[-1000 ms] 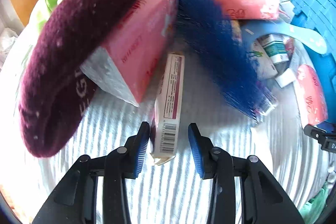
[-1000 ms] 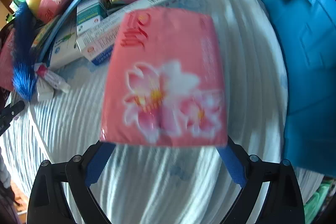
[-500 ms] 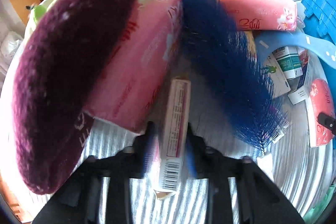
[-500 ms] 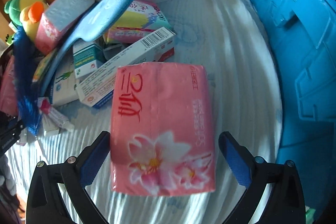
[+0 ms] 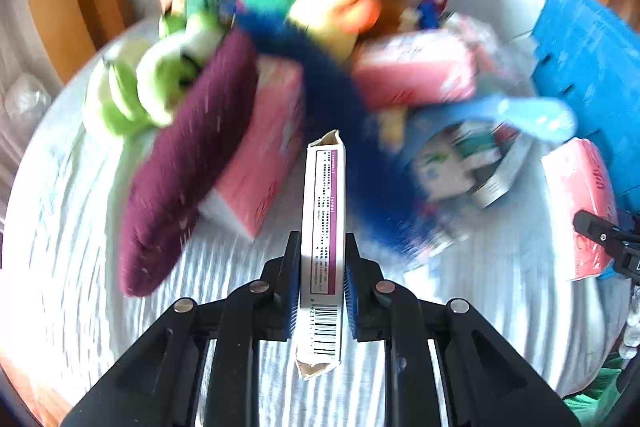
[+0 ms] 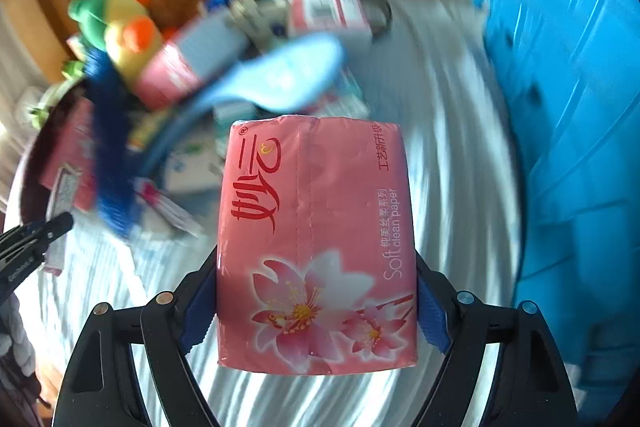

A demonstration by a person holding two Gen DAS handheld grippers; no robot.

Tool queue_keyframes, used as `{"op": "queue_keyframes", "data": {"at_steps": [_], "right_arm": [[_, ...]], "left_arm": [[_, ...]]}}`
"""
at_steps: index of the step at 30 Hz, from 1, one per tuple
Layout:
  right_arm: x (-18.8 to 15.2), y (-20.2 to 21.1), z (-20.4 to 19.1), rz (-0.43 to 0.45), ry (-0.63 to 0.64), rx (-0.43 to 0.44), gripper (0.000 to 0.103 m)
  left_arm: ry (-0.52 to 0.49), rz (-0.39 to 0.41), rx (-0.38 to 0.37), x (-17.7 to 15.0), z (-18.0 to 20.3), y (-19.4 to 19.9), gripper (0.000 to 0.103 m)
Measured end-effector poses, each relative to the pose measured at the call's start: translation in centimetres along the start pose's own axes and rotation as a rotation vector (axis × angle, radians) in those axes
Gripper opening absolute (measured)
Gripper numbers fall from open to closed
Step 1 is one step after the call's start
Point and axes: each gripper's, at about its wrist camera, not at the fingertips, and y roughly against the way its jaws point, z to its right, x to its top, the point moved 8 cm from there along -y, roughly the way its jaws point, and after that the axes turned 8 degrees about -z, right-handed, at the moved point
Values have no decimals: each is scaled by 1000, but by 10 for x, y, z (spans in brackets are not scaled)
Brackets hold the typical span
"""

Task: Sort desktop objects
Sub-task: 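Carry the white box and pink tissue pack over the blue crate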

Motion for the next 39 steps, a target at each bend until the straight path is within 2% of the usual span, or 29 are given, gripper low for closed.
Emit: {"op": "queue_keyframes", "data": {"at_steps": [1, 2, 4, 6, 9, 14, 18, 23, 30, 35, 38, 39], "right_arm": [[2, 9, -6, 25, 8, 2, 83], [11, 19, -7, 57, 20, 1, 83], [20, 45, -10, 126, 41, -3, 83], [33, 65, -20, 195, 55, -5, 83], [50, 99, -13, 292, 69, -12, 83], [68, 165, -5, 450, 73, -29, 83], [73, 218, 20, 568, 45, -64, 83], [71, 269, 80, 661, -39, -145, 83], [59, 291, 201, 662, -201, -298, 83], [51, 279, 278, 595, -286, -389, 83], [47, 267, 313, 543, -325, -406, 83], [45, 259, 321, 524, -352, -346, 83]], "left_arm": [[-9, 23, -3, 3, 5, 7, 19], [-19, 47, -6, 15, -5, 16, 19], [-43, 104, -19, 44, 5, 36, 19], [-68, 152, -34, 54, 12, 60, 19], [-104, 217, -51, 83, 33, 88, 19], [-155, 305, -83, 109, 76, 126, 19], [-208, 369, -128, 128, 119, 153, 19], [-307, 430, -173, 148, 186, 180, 19], [-442, 452, -271, 168, 309, 201, 19], [-545, 397, -336, 169, 396, 202, 19], [-593, 366, -342, 169, 440, 197, 19], [-617, 341, -338, 169, 454, 192, 19]]}}
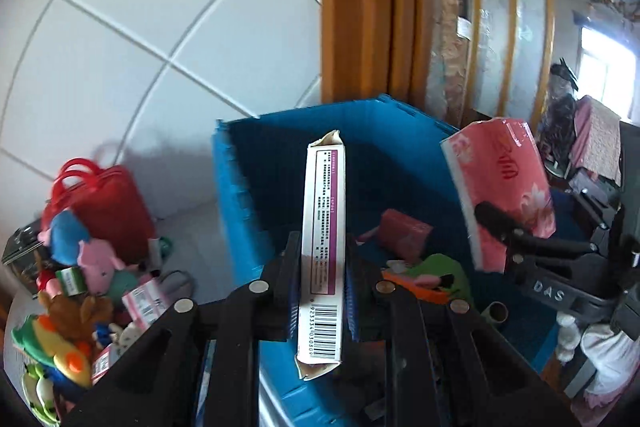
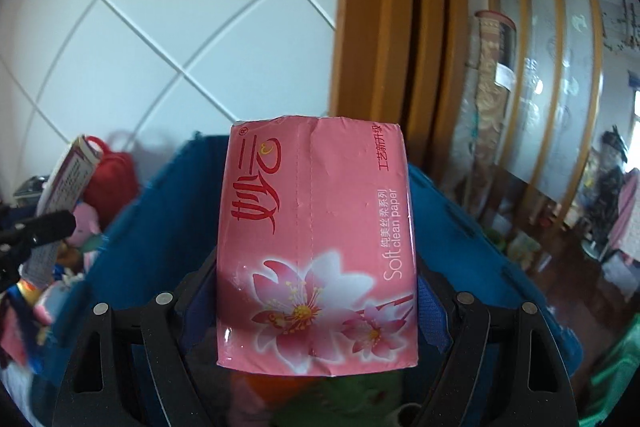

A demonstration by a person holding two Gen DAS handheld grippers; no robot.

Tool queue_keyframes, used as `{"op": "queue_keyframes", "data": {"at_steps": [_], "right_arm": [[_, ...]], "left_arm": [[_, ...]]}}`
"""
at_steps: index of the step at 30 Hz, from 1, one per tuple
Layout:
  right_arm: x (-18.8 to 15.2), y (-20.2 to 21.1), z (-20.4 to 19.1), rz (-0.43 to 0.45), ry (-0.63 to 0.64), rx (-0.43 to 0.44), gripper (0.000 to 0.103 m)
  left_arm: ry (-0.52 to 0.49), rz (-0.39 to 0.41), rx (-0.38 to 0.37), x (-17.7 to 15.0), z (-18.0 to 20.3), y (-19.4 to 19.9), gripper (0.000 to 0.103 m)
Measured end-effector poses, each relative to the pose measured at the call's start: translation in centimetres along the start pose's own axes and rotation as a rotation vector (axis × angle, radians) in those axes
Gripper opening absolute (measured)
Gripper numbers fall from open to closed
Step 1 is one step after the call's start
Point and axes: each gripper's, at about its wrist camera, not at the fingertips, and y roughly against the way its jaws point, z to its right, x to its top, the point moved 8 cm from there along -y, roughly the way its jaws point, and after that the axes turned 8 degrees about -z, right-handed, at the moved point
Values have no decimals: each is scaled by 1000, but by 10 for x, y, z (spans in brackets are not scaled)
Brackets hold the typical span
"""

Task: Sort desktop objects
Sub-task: 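Carry the white box and pink tissue pack over the blue crate, then open the right tool to drop the tissue pack while the left drops the box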

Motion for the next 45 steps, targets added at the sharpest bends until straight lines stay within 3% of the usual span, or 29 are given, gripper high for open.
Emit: {"op": "queue_keyframes", "data": {"at_steps": [2, 4, 6, 9, 13, 20, 26, 41, 43, 45], "right_arm": [[-1, -8, 7, -27, -25, 36, 83], [-4, -14, 17, -61, -39, -7, 83], [-4, -22, 20, -103, -57, 18, 83], [-4, -30, 20, -149, -40, -19, 83], [-4, -30, 26, -160, -32, -70, 83], [-13, -33, 31, -188, -36, -104, 84], [-12, -31, 33, -181, -34, -140, 84], [-12, -29, 37, -182, -62, -138, 86], [-12, -27, 38, -167, -73, -130, 88], [-10, -21, 38, -139, -80, -142, 98]], "left_arm": [[-23, -56, 5, 5, 12, -16, 19], [-28, -106, 11, 8, 18, -32, 19], [-29, -155, 15, 9, 22, -41, 19], [-31, -204, 35, 6, 23, -48, 19], [-41, -240, 31, 1, 31, -52, 19], [-84, -369, 27, -12, 48, -74, 19], [-20, -443, 21, -22, 39, -85, 21], [63, -454, 36, -24, 28, -89, 21], [66, -451, 32, -24, 28, -88, 21], [69, -445, 34, -24, 27, -87, 21]]}}
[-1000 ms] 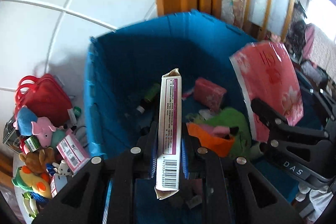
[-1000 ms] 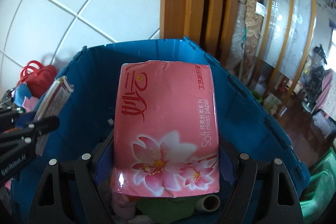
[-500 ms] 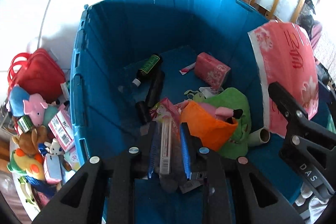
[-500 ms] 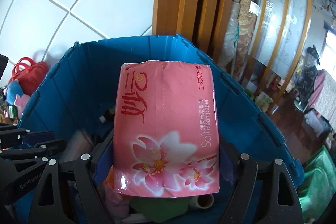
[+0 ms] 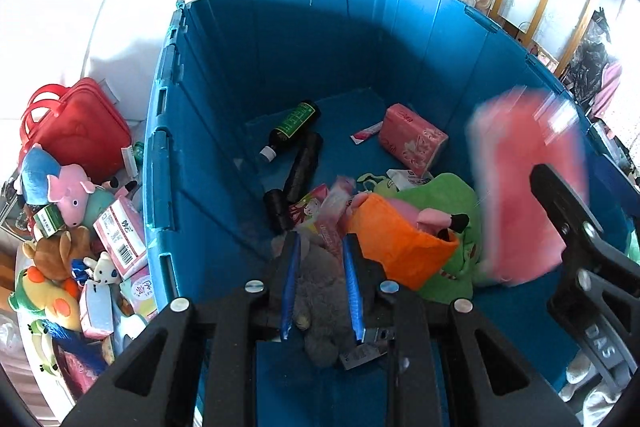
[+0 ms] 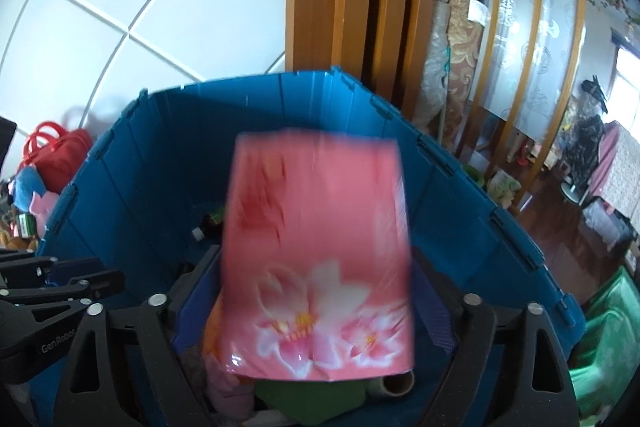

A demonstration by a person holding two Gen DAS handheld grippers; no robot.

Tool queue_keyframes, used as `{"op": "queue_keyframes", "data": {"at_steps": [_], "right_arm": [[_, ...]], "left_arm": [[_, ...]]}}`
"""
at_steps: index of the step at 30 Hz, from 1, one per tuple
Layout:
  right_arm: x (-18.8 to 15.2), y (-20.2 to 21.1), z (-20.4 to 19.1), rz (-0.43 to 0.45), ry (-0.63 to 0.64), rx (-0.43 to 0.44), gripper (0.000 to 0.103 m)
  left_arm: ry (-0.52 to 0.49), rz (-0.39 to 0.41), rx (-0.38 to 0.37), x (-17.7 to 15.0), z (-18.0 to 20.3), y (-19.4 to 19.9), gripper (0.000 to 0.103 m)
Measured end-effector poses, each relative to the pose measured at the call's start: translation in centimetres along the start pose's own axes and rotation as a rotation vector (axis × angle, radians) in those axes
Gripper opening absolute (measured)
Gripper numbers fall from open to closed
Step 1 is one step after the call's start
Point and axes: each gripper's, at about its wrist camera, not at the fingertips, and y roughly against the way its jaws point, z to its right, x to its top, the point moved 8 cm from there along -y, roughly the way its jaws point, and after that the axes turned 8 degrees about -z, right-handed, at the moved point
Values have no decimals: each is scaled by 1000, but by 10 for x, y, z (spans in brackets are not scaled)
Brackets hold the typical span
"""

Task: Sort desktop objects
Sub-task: 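Open the right tool to drop the tissue pack while the left drops the box, then move both tools back toward the pile on the bed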

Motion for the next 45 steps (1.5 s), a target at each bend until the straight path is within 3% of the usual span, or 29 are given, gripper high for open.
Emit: {"op": "queue_keyframes", "data": {"at_steps": [5, 11, 20, 24, 26, 28, 30, 35, 37, 45], "right_arm": [[2, 7, -2, 38, 19, -47, 103], [3, 7, 2, 43, -18, -6, 103], [-3, 17, 2, 95, -60, 119, 103], [-10, 30, -2, 126, -58, 118, 103], [-15, 40, -8, 149, -55, 138, 103], [-19, 47, -15, 166, -50, 142, 103], [-22, 55, -23, 188, -37, 139, 103], [-27, 73, -44, 211, -20, 163, 103], [-29, 82, -58, 221, -11, 191, 103], [-42, 109, -138, 245, 96, 276, 103]], "left_arm": [[2, 24, 25, -1, -1, 4, 21], [13, 71, 34, -1, -4, 12, 21], [45, 206, 34, -14, -12, 53, 22], [50, 324, 80, -26, -21, 86, 23], [54, 384, 81, -33, -25, 103, 34], [63, 450, 84, -40, -30, 120, 76], [67, 530, 115, -48, -38, 137, 92], [94, 650, 249, -73, -68, 166, 93], [115, 665, 265, -84, -83, 171, 93], [245, 597, 335, -150, -169, 158, 93]]}}
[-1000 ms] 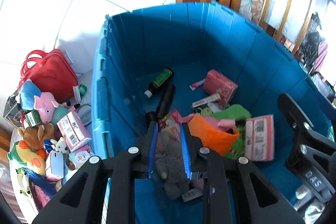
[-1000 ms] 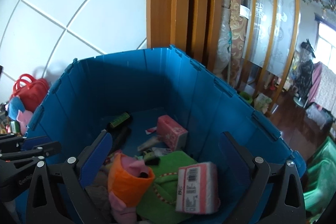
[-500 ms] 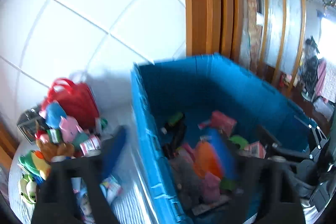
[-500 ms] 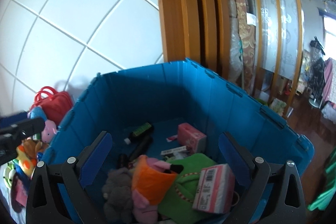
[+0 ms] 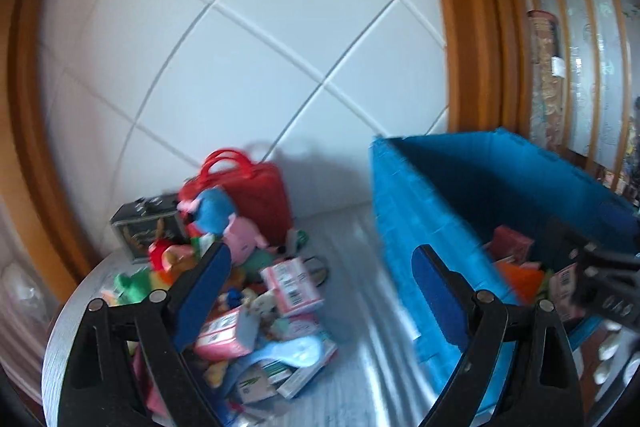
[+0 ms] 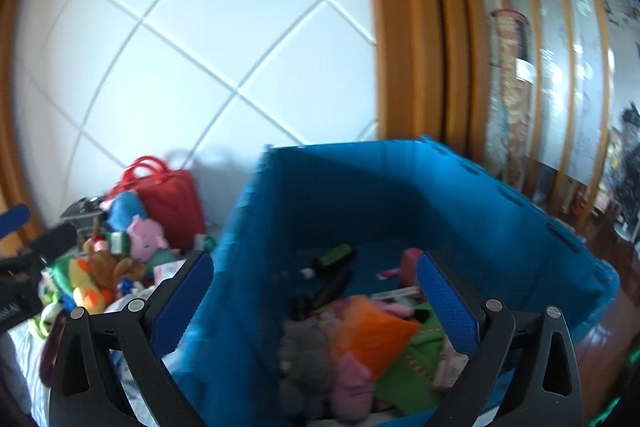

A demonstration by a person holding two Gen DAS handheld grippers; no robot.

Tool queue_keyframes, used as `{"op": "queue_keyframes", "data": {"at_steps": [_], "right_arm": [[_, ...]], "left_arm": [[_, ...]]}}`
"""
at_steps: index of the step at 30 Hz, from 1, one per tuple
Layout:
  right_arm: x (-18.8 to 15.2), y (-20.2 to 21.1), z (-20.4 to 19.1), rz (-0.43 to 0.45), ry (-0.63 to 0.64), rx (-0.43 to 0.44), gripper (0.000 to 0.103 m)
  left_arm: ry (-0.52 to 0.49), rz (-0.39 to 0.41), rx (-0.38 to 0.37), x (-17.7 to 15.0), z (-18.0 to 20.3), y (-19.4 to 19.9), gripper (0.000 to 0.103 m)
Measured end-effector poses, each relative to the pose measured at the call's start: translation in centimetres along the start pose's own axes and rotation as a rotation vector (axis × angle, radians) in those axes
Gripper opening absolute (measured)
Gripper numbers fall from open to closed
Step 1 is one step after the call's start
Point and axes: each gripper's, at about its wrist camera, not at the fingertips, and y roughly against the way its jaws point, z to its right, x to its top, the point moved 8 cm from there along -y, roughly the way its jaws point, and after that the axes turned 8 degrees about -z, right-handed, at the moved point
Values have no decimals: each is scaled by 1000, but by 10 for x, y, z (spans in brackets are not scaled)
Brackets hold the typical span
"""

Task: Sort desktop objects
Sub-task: 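Move both tools back toward the pile on the bed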

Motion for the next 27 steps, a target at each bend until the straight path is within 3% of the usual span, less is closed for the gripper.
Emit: {"op": "queue_keyframes", "data": {"at_steps": [8, 11, 16, 21, 27], "right_arm": [[-15, -4, -113, -15, 116, 200, 103], [-33, -18, -157, -60, 183, 267, 103], [-80, -51, -210, -182, 242, 335, 103], [-132, -93, -229, -327, 266, 322, 103], [-175, -127, -238, -453, 274, 308, 103]], "left_arm": [[168, -193, 210, -97, -141, -28, 93], [229, -297, 281, -141, -190, -40, 93], [303, -437, 323, -214, -241, -49, 93], [324, -535, 317, -262, -257, -65, 93], [370, -554, 344, -286, -306, -64, 93]]}}
